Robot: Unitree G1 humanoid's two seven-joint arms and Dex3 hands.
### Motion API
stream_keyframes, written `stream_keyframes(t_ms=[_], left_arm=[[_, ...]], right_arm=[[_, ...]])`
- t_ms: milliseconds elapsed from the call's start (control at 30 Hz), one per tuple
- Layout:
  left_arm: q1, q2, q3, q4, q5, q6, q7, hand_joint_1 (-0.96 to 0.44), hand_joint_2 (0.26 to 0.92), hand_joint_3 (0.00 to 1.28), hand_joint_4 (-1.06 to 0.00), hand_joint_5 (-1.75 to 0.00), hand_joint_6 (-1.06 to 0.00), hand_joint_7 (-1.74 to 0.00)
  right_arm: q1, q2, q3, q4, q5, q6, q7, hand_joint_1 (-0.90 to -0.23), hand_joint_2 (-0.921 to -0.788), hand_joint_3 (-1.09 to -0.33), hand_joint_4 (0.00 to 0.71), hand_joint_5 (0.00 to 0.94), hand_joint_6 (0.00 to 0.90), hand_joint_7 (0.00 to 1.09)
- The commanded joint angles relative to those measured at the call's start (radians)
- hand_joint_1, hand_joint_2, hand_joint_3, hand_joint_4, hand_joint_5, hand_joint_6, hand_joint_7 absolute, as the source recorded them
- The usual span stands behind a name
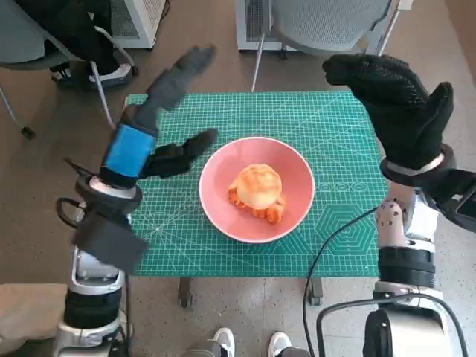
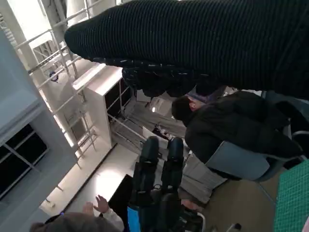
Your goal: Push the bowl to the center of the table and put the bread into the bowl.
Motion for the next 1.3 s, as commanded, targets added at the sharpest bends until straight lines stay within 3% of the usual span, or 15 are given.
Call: stream_keyframes(t_ms=[33, 300, 800, 1100, 1167, 1300], left_arm=[[-0.016, -0.025, 0.028, 0.013, -0.066, -0.018, 0.007, -0.59, 0.921, 0.5, -0.33, -0.01, -0.13, -0.53], [-0.021, -0.047, 0.047, 0.022, -0.152, -0.011, -0.011, -0.6, 0.921, 0.52, -0.35, -0.01, -0.04, -0.73], [-0.021, -0.034, 0.081, 0.016, -0.255, -0.044, -0.066, -0.62, 0.921, 0.54, -0.32, 0.0, 0.0, -0.82], [-0.024, -0.03, 0.097, 0.034, -0.286, -0.066, -0.098, -0.62, 0.921, 0.54, -0.31, 0.0, 0.0, -0.82], [-0.027, -0.025, 0.114, 0.055, -0.327, -0.09, -0.132, -0.64, 0.921, 0.55, -0.27, -0.01, 0.0, -0.7], [-0.029, -0.024, 0.121, 0.069, -0.346, -0.105, -0.15, -0.65, 0.921, 0.55, -0.25, -0.01, 0.0, -0.63]], right_arm=[[-0.008, -0.006, 0.004, 0.011, -0.017, -0.003, 0.009, -0.681, -0.921, -0.784, 0.333, 0.0, 0.395, 0.0], [-0.016, -0.004, 0.003, 0.017, -0.017, -0.013, 0.005, -0.687, -0.921, -0.781, 0.334, 0.001, 0.394, 0.0], [-0.028, 0.001, 0.004, 0.018, -0.023, -0.028, -0.017, -0.708, -0.921, -0.773, 0.323, 0.0, 0.372, 0.0], [-0.028, 0.005, 0.004, 0.008, -0.03, -0.024, -0.033, -0.716, -0.921, -0.771, 0.318, 0.0, 0.37, 0.0], [-0.027, 0.01, 0.005, -0.006, -0.036, -0.019, -0.053, -0.732, -0.921, -0.768, 0.31, 0.0, 0.368, 0.0], [-0.024, 0.013, 0.008, -0.017, -0.04, -0.013, -0.067, -0.739, -0.921, -0.763, 0.305, 0.0, 0.366, 0.0]])
